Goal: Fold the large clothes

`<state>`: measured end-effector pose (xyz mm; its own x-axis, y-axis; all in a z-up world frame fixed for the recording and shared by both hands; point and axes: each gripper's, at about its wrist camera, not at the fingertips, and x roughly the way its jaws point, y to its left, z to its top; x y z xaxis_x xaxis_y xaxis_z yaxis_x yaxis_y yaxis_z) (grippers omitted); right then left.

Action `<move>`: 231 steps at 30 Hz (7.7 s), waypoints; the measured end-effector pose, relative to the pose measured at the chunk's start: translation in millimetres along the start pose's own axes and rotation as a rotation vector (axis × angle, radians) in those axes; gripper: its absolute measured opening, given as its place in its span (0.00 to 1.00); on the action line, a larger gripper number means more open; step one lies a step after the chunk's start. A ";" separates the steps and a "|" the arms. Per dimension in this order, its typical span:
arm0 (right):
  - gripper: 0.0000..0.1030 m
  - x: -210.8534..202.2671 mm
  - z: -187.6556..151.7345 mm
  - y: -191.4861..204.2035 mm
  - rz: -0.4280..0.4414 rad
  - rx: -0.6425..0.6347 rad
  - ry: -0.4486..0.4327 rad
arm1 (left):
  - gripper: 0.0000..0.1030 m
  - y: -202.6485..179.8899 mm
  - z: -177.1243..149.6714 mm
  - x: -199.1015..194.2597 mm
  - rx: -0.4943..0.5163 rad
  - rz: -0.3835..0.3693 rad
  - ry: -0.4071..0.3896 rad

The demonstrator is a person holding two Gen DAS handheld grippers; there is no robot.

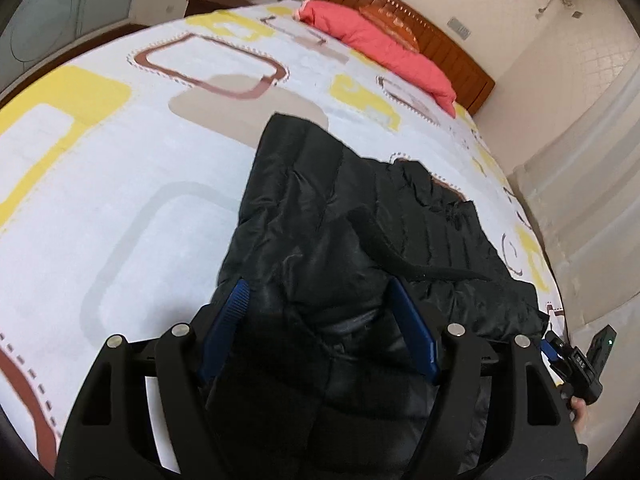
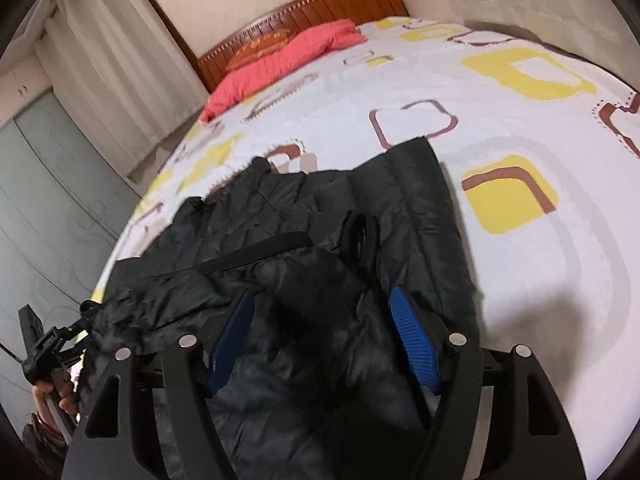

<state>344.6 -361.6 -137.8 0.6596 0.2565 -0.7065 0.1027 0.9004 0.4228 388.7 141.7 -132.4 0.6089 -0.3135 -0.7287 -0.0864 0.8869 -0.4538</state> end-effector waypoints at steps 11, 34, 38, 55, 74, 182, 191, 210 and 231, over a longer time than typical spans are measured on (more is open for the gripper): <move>0.13 -8.2 -17.8 13.8 -0.015 -0.059 -0.031 | 0.16 -24.4 -16.1 -24.9 0.135 0.032 -0.086; 0.11 39.5 111.4 58.0 -0.157 -0.145 -0.217 | 0.11 -102.1 110.9 48.2 0.180 0.238 -0.216; 0.11 80.4 108.4 43.1 -0.220 -0.151 -0.152 | 0.11 -95.0 113.8 88.4 0.188 0.295 -0.168; 0.58 99.0 98.5 26.0 -0.316 -0.076 -0.057 | 0.65 -70.0 112.5 101.8 0.143 0.383 -0.108; 0.45 176.1 51.6 155.4 -0.192 -0.252 0.082 | 0.27 -154.8 57.4 166.7 0.295 0.257 0.041; 0.27 -40.1 -120.1 -38.3 0.005 0.556 -0.195 | 0.19 8.4 -103.1 -43.2 -0.402 0.108 -0.206; 0.25 -66.1 -141.1 -36.1 0.011 0.544 -0.170 | 0.19 11.2 -135.1 -81.2 -0.366 0.126 -0.190; 0.25 -123.2 -203.9 -42.3 0.059 0.533 -0.122 | 0.18 33.3 -213.4 -157.8 -0.375 0.120 -0.155; 0.39 -128.4 -212.0 -62.8 0.100 0.581 -0.127 | 0.56 51.6 -246.9 -199.9 -0.363 0.105 -0.233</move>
<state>95.6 -376.6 -194.0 0.7674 0.2536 -0.5890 0.4022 0.5250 0.7501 67.8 166.4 -136.8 0.7398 -0.1067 -0.6643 -0.4029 0.7205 -0.5644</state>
